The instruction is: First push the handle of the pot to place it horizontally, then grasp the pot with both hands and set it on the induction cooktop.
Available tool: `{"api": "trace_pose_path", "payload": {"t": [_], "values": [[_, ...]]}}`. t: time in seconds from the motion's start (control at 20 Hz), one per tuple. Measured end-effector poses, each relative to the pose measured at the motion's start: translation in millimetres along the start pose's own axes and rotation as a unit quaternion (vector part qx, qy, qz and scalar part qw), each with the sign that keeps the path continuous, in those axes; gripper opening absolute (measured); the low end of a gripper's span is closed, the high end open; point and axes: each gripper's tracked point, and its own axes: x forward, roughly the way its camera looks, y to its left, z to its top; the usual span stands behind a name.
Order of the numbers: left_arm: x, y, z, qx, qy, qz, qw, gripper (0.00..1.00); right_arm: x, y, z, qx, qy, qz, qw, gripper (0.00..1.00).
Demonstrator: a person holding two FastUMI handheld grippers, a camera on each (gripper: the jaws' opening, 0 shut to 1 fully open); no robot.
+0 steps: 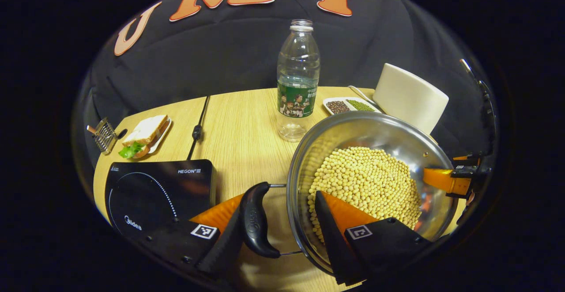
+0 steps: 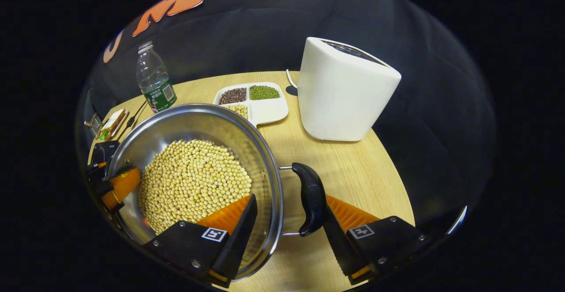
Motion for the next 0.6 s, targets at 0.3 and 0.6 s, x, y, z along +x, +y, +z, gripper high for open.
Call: {"api": "trace_pose_path", "payload": {"t": [0.3, 0.6], "values": [[6.5, 0.7, 7.1, -0.012, -0.019, 0.008, 1.000, 0.81, -4.1, 2.4, -10.3, 0.043, 0.002, 0.014, 0.999, 0.74], [3.7, 1.9, 10.8, -0.020, -0.047, 0.018, 0.999, 0.75, -9.2, 1.0, -8.1, 0.072, -0.017, 0.008, 0.997, 0.64]]}}
